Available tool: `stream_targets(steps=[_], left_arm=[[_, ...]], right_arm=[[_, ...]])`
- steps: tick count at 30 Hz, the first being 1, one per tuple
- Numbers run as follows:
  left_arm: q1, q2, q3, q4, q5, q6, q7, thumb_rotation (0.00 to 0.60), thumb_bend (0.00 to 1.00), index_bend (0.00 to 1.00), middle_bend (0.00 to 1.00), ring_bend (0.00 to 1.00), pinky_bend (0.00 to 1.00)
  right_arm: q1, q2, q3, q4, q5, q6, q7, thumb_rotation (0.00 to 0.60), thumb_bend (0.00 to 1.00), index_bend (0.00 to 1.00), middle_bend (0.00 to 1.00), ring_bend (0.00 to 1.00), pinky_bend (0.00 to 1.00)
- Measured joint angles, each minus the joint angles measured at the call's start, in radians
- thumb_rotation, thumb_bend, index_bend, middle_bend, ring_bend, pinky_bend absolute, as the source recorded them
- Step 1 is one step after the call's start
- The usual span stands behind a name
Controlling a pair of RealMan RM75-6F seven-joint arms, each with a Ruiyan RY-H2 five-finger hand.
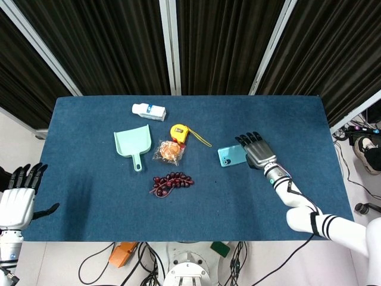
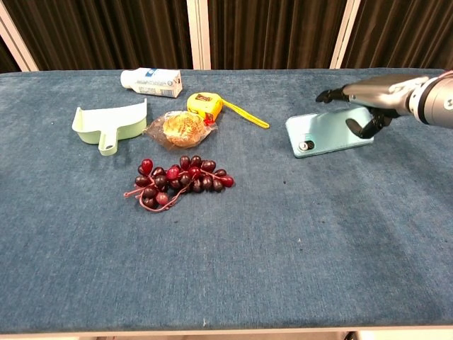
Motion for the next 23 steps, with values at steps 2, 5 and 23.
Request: stream_targets(steps=[2,5,23], left_arm=[[-0.001,0.0,-0.001,0.001,0.0,0.001,-0.002,0.6,0.14,0.09,0.07,0.02,0.0],[-0.003,-0.003,-0.004,0.004,0.0,0.001,-0.005,0.6,0.14,0.09,0.07,0.02,0.0],[-0.005,-0.019,-0.005,0.013,0.026,0.024,-0.027,0.6,0.14,0.09,0.07,0.02,0.0]], right_arm=[[-0.006,0.012,0.003,-0.015,-0.008,0.033,-0.002,0.6,0.81,0.0,0.12,0.0,0.0],[-0.029,0.046,0.003,-0.061,-0.03,0.102,-0.003,0.6,0.74,0.0,0.12,0.0,0.0],[-0.524,0.444,-0.171,-0.442,-0.366,0.758,0.209,0.6,0.38,0.0,0.06,0.0,0.0]])
